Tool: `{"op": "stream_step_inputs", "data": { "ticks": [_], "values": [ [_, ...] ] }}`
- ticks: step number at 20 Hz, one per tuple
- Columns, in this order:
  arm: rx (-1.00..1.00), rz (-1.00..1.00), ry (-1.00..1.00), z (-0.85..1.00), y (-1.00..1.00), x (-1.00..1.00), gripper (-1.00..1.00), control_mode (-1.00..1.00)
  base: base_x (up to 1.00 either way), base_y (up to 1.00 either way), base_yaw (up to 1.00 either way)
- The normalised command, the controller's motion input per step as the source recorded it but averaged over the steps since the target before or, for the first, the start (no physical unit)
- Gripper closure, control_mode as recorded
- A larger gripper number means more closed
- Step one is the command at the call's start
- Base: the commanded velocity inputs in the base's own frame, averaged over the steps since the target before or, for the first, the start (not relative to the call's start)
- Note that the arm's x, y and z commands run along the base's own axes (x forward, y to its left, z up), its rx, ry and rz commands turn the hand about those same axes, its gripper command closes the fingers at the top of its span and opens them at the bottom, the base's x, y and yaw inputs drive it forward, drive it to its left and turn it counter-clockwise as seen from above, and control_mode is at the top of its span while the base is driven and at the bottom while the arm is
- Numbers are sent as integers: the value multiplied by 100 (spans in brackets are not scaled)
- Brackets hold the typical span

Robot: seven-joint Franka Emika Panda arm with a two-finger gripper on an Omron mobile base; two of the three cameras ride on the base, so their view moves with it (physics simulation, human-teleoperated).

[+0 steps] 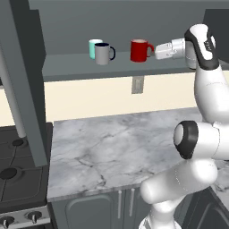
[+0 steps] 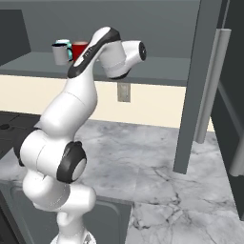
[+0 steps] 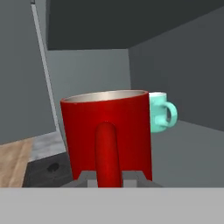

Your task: Pick the mug on the counter and place it in the cabinet with the handle facing the right, like the mugs already inside.

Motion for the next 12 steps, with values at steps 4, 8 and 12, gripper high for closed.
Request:
{"op": "stream_step_inputs", "data": {
  "ticks": [4, 8, 12],
  "values": [
    [-2, -3, 0, -6, 0, 19, 100, -100, 0, 0, 0],
    [0, -1, 0, -7, 0, 23, 100, -100, 0, 0, 0],
    [0, 0, 0, -7, 0, 26, 100, -100, 0, 0, 0]
  ]
}}
